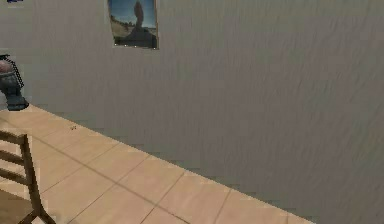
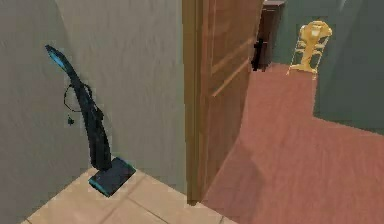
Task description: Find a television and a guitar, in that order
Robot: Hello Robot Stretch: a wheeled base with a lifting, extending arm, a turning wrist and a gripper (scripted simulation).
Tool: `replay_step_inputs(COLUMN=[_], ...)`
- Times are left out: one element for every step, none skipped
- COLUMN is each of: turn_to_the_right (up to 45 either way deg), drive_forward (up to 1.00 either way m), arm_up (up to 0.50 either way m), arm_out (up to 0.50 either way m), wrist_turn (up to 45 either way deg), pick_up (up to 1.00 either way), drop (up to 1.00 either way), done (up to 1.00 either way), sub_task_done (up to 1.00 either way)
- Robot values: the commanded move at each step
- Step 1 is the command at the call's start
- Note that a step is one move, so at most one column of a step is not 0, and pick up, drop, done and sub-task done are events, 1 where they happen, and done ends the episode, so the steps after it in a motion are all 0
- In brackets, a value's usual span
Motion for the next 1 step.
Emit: replay_step_inputs(turn_to_the_right=[0.0], drive_forward=[0.50], arm_up=[0.00], arm_out=[0.00], wrist_turn=[0.0], pick_up=[0.00], drop=[0.00], done=[0.00], sub_task_done=[0.00])
